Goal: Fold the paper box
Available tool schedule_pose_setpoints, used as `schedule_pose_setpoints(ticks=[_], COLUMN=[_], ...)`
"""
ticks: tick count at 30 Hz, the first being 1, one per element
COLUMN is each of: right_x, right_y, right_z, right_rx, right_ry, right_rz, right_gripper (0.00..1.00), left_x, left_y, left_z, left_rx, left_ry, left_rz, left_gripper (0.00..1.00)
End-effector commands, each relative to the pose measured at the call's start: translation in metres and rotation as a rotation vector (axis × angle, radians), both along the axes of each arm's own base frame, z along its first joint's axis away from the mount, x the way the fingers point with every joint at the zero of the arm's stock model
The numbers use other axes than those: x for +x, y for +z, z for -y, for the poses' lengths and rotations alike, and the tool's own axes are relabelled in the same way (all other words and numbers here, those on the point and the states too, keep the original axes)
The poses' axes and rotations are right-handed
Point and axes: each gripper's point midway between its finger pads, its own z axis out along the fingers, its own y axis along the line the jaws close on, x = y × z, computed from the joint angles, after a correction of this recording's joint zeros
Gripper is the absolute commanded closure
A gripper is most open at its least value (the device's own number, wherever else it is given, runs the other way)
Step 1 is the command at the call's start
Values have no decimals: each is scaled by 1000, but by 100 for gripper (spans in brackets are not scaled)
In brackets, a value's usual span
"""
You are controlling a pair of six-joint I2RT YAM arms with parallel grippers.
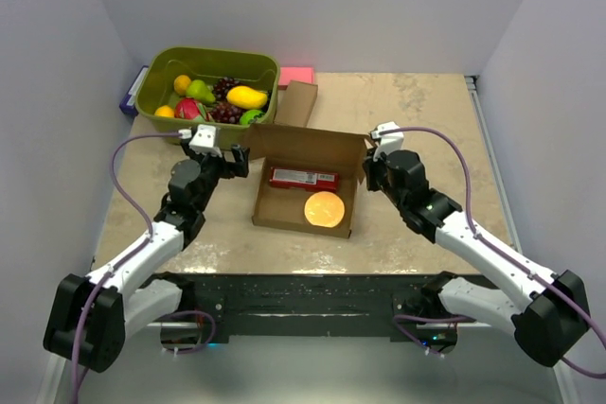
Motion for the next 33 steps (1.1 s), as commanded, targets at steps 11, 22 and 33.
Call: schedule_pose_setpoints(ticks=[11,22,33], right_x=[1,3,8], right_y=[21,27,35], right_z=[-5,-9,-1], right_rx=[17,65,168], right_ry=[54,39,-84], right_rz=[32,27,54], right_gripper=[100,100,100], left_x=[7,0,-7], left_y=[23,20,11], left_z=[40,53,77], left_rx=[6,-8,1], left_ry=[-258,-309,-310], left_rz=[188,181,133], left_gripper=[23,76,97])
